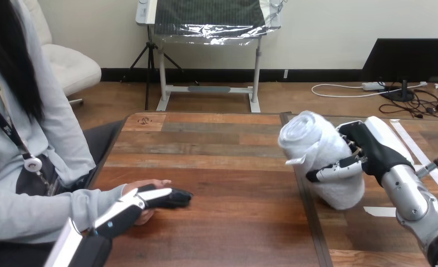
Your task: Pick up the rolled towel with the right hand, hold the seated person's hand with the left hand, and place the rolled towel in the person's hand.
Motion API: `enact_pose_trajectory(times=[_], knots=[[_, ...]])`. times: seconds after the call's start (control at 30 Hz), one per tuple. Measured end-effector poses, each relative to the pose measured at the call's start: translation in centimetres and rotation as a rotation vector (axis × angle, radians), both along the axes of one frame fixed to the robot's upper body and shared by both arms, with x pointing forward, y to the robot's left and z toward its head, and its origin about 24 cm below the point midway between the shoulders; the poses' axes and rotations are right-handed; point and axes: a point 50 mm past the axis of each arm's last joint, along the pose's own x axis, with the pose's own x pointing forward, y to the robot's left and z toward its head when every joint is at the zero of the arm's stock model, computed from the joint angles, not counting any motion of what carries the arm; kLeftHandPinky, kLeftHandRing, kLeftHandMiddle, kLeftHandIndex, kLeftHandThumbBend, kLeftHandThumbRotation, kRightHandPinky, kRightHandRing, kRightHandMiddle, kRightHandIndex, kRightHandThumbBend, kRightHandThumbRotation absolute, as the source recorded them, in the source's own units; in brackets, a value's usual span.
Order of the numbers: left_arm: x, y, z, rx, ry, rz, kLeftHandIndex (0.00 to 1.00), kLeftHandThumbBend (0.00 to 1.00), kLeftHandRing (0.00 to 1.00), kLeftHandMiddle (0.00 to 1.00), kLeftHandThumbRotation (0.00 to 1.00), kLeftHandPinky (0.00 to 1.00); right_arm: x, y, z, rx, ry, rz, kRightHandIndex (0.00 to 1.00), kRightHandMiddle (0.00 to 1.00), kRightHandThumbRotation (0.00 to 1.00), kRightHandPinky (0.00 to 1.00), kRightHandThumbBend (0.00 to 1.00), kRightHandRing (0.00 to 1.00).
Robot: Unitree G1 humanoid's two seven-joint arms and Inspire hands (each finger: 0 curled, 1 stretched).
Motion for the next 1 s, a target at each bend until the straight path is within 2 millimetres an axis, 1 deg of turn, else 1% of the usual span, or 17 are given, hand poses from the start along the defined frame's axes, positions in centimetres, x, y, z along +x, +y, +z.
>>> enact_pose_trajectory(times=[0.13, 0.3, 0.43, 0.67, 1.0], knots=[[0.2, 0.2, 0.4, 0.049, -0.020, 0.042, 0.75, 0.98, 0.80, 0.77, 0.36, 0.84, -0.1, -0.1, -0.2, 0.039, -0.002, -0.022, 0.50, 0.50, 0.00, 0.38, 0.82, 0.44], [0.6, 0.6, 0.9, 0.111, -0.048, 0.095, 0.76, 0.99, 0.82, 0.78, 0.34, 0.84, -0.3, -0.1, -0.4, 0.084, -0.005, -0.047, 0.51, 0.51, 0.00, 0.39, 0.80, 0.45], [1.0, 1.1, 1.3, 0.186, -0.073, 0.146, 0.79, 1.00, 0.83, 0.80, 0.35, 0.82, -0.4, -0.1, -0.6, 0.114, -0.005, -0.061, 0.52, 0.52, 0.00, 0.42, 0.79, 0.47], [1.7, 2.2, 2.0, 0.322, -0.090, 0.236, 0.82, 1.00, 0.85, 0.84, 0.38, 0.82, -0.5, -0.1, -0.7, 0.155, -0.012, -0.070, 0.52, 0.52, 0.00, 0.43, 0.79, 0.48], [2.9, 4.1, 2.8, 0.497, -0.084, 0.326, 0.84, 1.00, 0.86, 0.85, 0.39, 0.82, -0.6, 0.5, -0.7, 0.185, -0.029, -0.044, 0.51, 0.52, 0.00, 0.44, 0.78, 0.48]])
